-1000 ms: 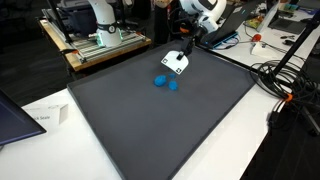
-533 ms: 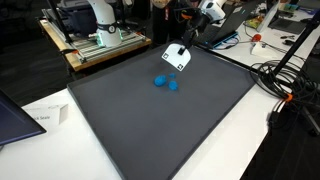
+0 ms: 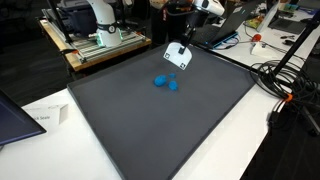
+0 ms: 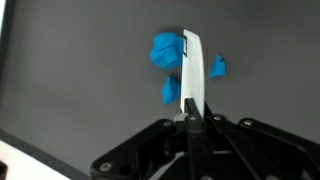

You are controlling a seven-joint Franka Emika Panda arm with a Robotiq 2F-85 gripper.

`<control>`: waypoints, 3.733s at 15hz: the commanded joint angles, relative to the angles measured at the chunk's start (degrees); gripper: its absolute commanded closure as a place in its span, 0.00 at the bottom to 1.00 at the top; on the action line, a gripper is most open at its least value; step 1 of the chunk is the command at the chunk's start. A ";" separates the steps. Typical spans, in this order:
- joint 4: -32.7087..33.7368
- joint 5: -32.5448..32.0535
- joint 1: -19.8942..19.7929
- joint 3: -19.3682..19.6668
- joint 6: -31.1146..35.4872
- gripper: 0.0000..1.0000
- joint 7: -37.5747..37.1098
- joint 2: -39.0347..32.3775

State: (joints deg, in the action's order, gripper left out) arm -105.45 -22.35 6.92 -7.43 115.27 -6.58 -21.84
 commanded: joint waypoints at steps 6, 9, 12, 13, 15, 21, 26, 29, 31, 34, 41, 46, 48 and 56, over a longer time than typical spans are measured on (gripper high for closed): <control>-8.13 28.06 -8.52 -1.11 6.56 0.99 25.83 5.58; -10.19 38.95 -11.24 -1.64 8.18 0.99 35.26 6.20; -11.83 48.98 -13.32 -1.89 8.07 0.99 43.61 6.41; -12.18 51.74 -13.80 -1.79 7.74 0.99 45.90 6.30; -13.00 55.57 -14.14 -1.31 7.48 0.99 49.31 6.07; -15.71 60.82 -14.03 0.29 8.92 0.99 54.21 5.49; -16.19 62.96 -14.43 1.67 8.74 0.99 56.46 4.64; -14.31 64.10 -15.11 2.46 5.94 0.99 57.27 2.75; -12.99 64.84 -15.49 2.99 4.69 0.99 57.25 1.51; -10.47 65.38 -16.21 3.67 4.90 0.99 57.15 -0.76; -2.99 65.69 -18.71 4.29 3.33 0.99 56.27 -6.70; 1.90 66.19 -21.47 4.77 -1.84 0.99 55.75 -10.08; 3.15 65.78 -22.57 5.14 -4.67 0.99 55.57 -10.67; 1.23 69.32 -26.66 7.14 -6.78 0.99 60.30 -7.92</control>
State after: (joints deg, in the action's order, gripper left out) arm -102.67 42.67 -18.18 -0.62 107.44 49.52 -31.65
